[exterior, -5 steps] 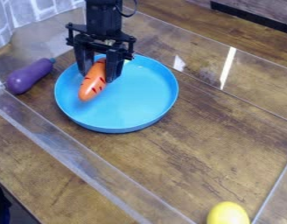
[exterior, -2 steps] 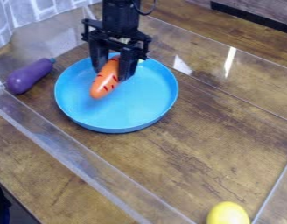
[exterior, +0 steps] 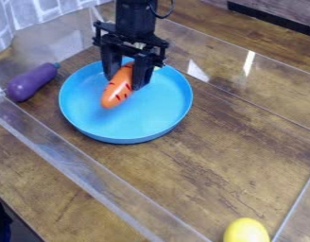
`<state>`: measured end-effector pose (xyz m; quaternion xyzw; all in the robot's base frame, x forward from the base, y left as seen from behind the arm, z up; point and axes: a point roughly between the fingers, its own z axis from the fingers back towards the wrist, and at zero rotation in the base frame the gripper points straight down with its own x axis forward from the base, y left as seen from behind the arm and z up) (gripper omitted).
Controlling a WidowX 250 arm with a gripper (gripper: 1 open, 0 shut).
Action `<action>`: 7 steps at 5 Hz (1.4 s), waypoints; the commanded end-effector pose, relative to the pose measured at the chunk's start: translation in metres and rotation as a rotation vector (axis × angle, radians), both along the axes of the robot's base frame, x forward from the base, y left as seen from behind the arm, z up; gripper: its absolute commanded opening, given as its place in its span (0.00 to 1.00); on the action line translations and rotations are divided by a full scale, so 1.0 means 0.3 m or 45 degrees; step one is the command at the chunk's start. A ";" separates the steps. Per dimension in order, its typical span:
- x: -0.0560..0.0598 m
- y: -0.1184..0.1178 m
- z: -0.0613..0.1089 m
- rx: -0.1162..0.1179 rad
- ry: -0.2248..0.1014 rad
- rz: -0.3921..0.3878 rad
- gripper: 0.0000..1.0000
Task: Move the carrot to the right side
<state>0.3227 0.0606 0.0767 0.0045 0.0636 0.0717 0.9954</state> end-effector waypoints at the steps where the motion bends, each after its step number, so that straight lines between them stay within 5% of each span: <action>1: 0.034 -0.027 0.129 0.030 -0.150 -0.043 0.00; 7: 0.046 -0.139 0.155 0.037 -0.147 -0.158 0.00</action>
